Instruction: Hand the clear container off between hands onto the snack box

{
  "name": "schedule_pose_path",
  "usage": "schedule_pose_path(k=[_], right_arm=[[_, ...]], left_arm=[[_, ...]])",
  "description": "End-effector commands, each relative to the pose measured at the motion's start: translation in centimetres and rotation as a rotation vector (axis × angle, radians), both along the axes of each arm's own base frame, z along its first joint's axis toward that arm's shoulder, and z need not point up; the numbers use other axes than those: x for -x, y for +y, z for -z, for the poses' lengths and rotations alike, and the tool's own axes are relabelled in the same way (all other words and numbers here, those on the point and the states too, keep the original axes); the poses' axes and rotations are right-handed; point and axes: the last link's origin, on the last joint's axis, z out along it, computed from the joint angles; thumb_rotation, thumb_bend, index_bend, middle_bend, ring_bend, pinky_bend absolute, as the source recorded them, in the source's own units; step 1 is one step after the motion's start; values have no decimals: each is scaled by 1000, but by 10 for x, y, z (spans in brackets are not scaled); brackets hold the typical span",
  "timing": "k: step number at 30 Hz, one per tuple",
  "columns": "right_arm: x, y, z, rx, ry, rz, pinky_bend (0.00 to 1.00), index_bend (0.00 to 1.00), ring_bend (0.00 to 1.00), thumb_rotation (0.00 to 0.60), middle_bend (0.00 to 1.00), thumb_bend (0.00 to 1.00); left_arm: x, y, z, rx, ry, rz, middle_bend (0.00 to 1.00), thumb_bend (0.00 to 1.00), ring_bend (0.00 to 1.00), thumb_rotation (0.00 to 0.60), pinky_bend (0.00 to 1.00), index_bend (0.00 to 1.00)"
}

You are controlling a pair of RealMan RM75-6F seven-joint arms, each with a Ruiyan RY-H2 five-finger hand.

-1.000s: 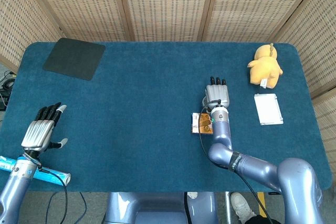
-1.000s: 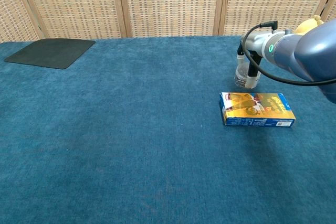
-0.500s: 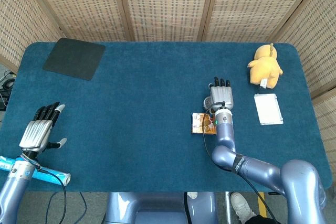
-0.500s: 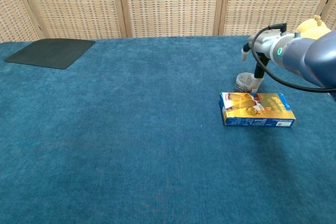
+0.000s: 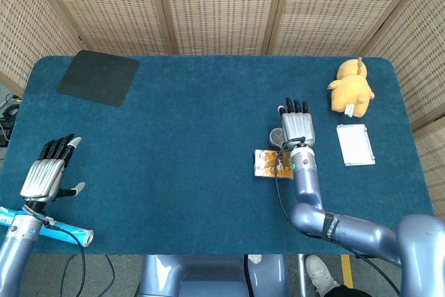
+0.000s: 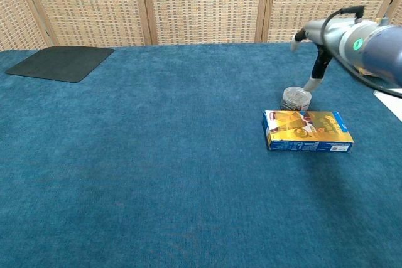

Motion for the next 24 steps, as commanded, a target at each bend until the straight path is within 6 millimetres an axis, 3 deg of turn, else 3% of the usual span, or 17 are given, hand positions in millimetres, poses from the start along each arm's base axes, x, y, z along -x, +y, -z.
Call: schedule_pose_path(k=[1, 6, 13, 24], right_arm=[[16, 35, -36, 68, -67, -104, 4, 163, 0, 600, 0, 0], [43, 69, -55, 113, -57, -193, 0, 137, 0, 600, 0, 0], [104, 136, -76, 133, -146, -208, 0, 40, 0, 600, 0, 0], [160, 185, -83, 127, -205, -135, 0, 0, 0, 600, 0, 0]], left_arm=[[0, -2, -2, -30, -9, 6, 0, 241, 0, 600, 0, 0], [0, -8, -4, -62, -2, 17, 0, 241, 0, 600, 0, 0], [7, -32, 3, -79, 44, 13, 0, 243, 0, 600, 0, 0], [20, -52, 4, -111, 69, -9, 0, 240, 0, 600, 0, 0]])
